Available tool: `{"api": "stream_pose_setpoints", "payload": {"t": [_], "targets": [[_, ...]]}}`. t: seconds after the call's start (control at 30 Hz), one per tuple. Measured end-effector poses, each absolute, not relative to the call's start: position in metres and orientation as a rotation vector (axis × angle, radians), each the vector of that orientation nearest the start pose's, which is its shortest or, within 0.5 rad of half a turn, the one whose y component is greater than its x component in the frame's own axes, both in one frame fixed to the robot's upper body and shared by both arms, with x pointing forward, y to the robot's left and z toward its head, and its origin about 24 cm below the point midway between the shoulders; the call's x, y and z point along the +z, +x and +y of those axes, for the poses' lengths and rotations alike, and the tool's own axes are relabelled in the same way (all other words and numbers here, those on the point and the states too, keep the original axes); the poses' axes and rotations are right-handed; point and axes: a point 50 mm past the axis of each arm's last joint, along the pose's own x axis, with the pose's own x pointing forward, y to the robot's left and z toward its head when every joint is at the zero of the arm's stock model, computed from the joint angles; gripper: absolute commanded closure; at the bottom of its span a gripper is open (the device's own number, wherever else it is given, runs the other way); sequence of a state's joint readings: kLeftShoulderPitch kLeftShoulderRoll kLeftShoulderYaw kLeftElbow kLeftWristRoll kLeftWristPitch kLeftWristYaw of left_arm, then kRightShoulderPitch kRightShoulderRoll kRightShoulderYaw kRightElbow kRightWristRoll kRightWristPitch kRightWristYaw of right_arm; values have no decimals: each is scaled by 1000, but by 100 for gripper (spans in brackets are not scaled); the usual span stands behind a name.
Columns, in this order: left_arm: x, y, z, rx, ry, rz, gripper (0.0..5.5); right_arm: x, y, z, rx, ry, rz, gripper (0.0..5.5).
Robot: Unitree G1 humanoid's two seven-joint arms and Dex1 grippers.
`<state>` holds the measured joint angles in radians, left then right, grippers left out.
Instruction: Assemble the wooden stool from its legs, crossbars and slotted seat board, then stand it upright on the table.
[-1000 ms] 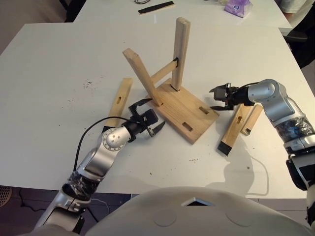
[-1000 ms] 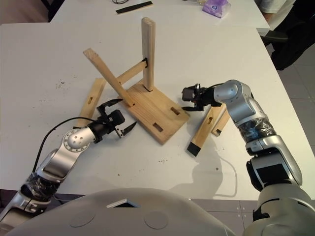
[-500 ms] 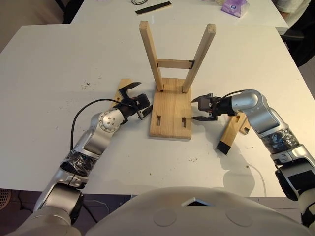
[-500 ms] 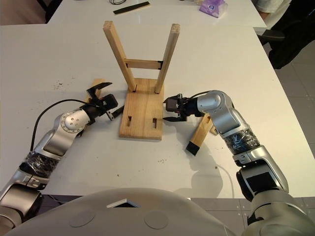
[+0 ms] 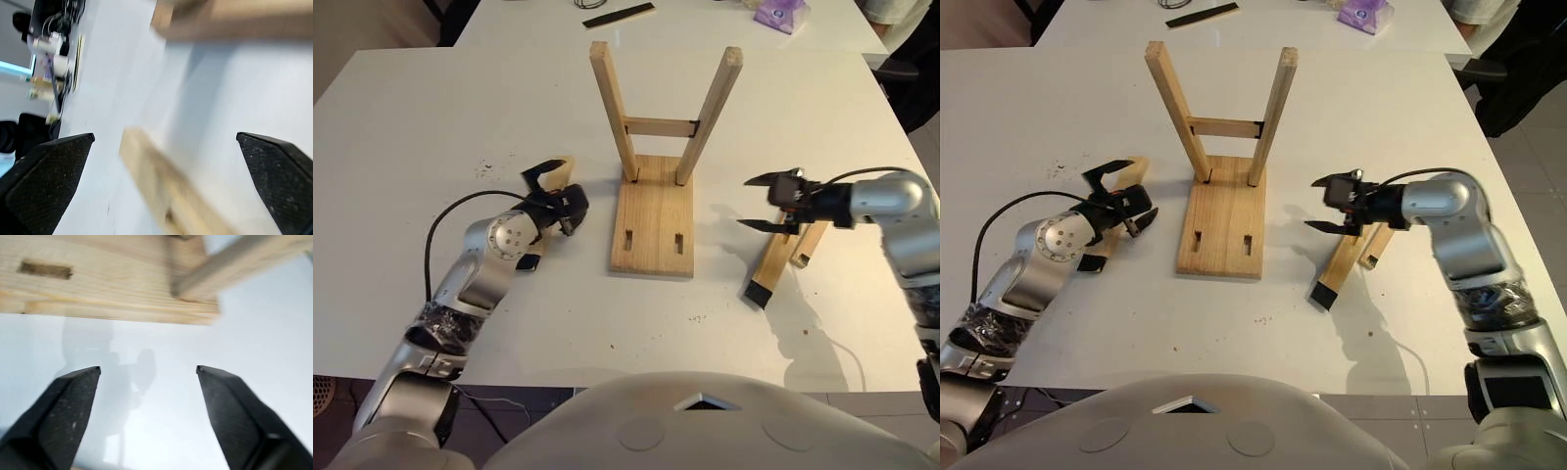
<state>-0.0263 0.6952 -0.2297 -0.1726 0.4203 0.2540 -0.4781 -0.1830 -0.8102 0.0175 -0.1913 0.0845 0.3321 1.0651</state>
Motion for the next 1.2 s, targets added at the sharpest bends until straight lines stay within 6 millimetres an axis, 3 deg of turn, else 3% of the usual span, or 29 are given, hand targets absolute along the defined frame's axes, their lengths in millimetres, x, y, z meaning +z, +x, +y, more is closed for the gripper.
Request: {"api": "stream_pose_setpoints", "payload": {"t": [0.1,0.23,0.33,0.43,0.63,0.97,1.1,1.2], "targets": [[57,221,235,-416,1056,382,10,129,240,-245,786,-549,376,93],[53,201,244,-298,1007,417,10,74,202,-272,448,-378,636,93],[53,198,245,-271,986,427,10,72,192,-283,260,-328,693,93],[51,197,243,-252,969,425,10,69,187,-281,156,-208,731,93],[49,199,234,-258,949,410,10,65,190,-270,128,-45,797,93],[45,201,223,-281,943,394,10,62,199,-251,167,-17,795,93],[44,200,222,-281,943,395,10,62,204,-255,166,-44,761,93],[44,200,222,-277,943,394,10,73,213,-261,156,-137,657,93]]}}
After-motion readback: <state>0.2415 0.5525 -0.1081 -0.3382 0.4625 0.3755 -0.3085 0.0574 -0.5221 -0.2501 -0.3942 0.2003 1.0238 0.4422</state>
